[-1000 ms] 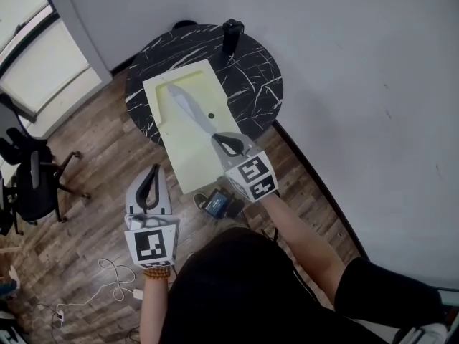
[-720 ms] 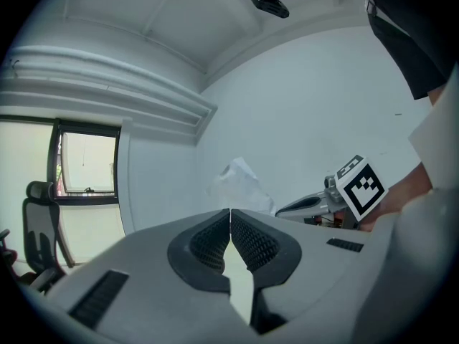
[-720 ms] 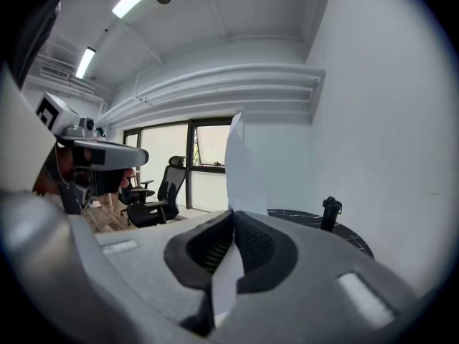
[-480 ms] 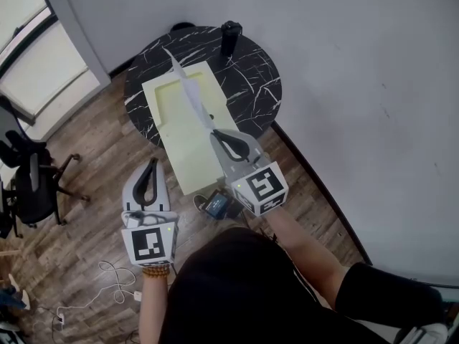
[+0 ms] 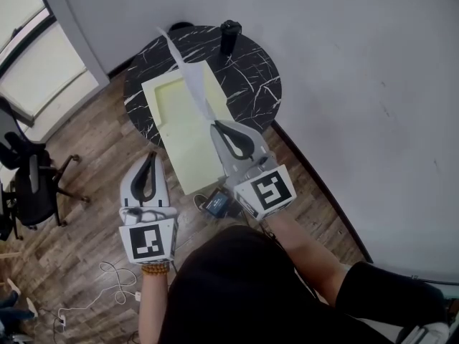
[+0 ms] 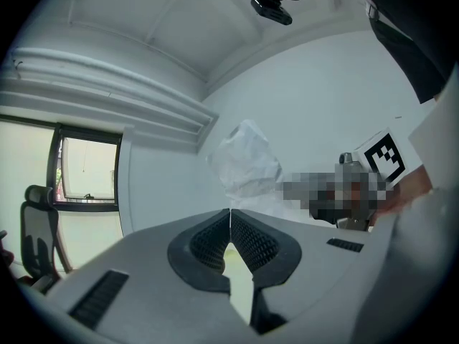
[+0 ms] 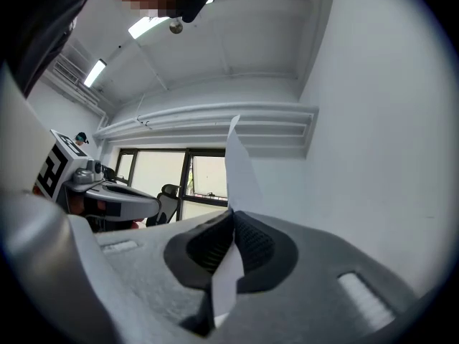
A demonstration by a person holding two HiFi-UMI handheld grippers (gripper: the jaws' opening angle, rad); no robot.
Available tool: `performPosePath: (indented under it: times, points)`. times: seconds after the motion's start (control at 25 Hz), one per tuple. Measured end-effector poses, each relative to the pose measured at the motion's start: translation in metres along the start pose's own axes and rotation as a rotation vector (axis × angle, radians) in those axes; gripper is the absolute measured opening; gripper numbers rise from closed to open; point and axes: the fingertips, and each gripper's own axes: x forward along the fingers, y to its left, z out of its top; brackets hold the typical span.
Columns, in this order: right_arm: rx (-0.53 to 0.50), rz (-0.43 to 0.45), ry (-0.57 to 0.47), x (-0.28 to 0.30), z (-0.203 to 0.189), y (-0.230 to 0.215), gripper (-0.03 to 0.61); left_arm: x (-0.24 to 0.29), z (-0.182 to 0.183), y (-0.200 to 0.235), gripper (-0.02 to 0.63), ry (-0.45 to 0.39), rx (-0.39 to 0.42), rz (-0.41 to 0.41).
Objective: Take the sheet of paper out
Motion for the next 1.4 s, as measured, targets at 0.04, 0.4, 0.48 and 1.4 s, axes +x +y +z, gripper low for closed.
performPosePath:
  times: [0.04, 0.4, 0.48, 1.4]
  points:
    - [0.0, -0.006, -0.013, 0.0, 0.004, 0.0, 0.003, 0.0, 0.002, 0.0, 0.008, -0.006, 0.0, -0.001]
    - [-0.027, -0.006, -0.123, -0.006, 0.036, 0.006, 0.003, -0.006, 0.018, -0.001, 0.008, -0.05, 0.002, 0.008]
    - [-0.042, 0.001, -0.132, -0.007, 0.039, 0.009, 0.003, -0.008, 0.019, 0.0, 0.008, -0.053, 0.004, 0.009]
    - [-0.105, 0.044, -0.179, -0.025, 0.059, 0.036, 0.003, -0.013, 0.011, 0.0, 0.008, -0.038, 0.05, 0.009]
